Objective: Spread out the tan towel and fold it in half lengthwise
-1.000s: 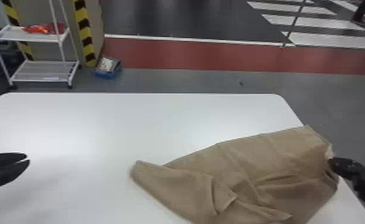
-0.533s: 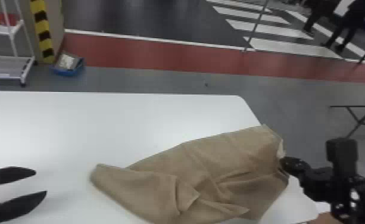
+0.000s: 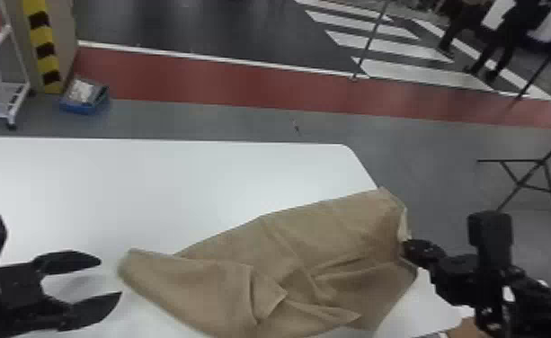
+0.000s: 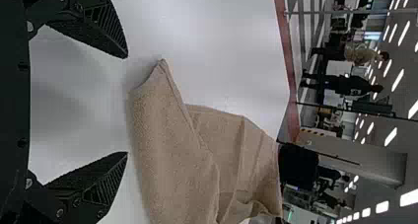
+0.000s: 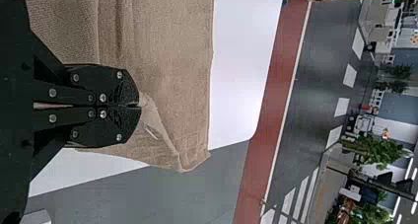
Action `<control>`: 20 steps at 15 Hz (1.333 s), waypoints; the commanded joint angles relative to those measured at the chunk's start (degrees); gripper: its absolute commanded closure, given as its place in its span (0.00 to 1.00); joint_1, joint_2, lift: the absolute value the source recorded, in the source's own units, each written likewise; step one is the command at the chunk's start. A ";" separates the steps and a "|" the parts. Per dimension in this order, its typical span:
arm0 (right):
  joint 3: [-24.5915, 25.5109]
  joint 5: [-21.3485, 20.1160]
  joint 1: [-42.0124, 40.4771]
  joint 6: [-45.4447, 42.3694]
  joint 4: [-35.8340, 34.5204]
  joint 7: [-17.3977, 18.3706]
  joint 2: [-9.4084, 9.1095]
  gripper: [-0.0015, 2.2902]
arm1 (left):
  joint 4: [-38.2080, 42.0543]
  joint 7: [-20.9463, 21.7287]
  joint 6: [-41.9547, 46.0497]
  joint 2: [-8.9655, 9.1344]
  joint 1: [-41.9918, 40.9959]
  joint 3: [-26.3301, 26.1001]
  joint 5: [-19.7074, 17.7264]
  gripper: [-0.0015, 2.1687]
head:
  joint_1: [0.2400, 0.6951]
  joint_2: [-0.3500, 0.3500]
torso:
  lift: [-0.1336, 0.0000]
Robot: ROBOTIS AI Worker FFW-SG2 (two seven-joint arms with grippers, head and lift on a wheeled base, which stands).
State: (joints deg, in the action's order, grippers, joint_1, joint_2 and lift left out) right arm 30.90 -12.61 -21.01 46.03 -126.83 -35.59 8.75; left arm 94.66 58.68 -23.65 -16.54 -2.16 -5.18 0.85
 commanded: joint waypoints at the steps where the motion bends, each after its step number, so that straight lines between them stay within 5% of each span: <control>1: -0.05 -0.13 -0.08 -0.01 0.00 -0.01 -0.14 0.72 | -2.02 -0.59 0.13 1.25 1.90 -1.86 1.87 0.10 | 1.00 0.00 | 0.08; 5: 0.21 -0.04 -0.17 -0.19 0.00 -0.01 -0.23 0.72 | -4.92 -1.99 0.48 1.43 2.95 -3.61 2.66 0.13 | 1.00 0.00 | 0.08; 8: 0.21 -0.04 -0.17 -0.54 0.18 -0.01 -0.40 0.72 | -4.92 -1.91 1.89 1.69 2.95 -3.61 2.31 0.34 | 1.00 0.00 | 0.08; 9: 0.21 -0.04 -0.17 -0.72 0.26 0.08 -0.40 0.72 | -4.83 -1.29 2.24 1.69 2.95 -3.35 1.87 0.34 | 1.00 0.00 | 0.08; 11: 0.38 -0.04 -0.17 -0.89 0.53 0.08 -0.31 0.72 | -4.75 -0.15 3.47 1.69 2.78 -3.00 1.70 0.69 | 1.00 0.00 | 0.08; 13: 0.56 -0.04 -0.17 -1.07 0.62 0.08 -0.40 0.72 | -4.31 1.26 3.82 1.69 2.60 -2.21 0.03 0.88 | 1.00 0.00 | 0.08; 17: 0.30 0.31 -0.17 -1.07 0.53 0.17 -0.49 0.72 | -3.78 5.92 5.05 1.25 3.39 2.27 -3.05 0.99 | 1.00 0.00 | 0.08; 20: -1.37 -0.13 -0.17 -1.07 -0.61 0.17 -1.02 0.72 | -11.51 8.11 11.03 -2.79 9.81 5.26 -3.66 0.99 | 1.00 0.00 | 0.08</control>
State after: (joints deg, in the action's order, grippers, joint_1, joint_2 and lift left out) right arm 30.59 -12.37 -21.18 44.90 -126.66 -35.42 8.03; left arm 87.55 66.56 -15.99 -17.21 4.36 -1.11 -2.41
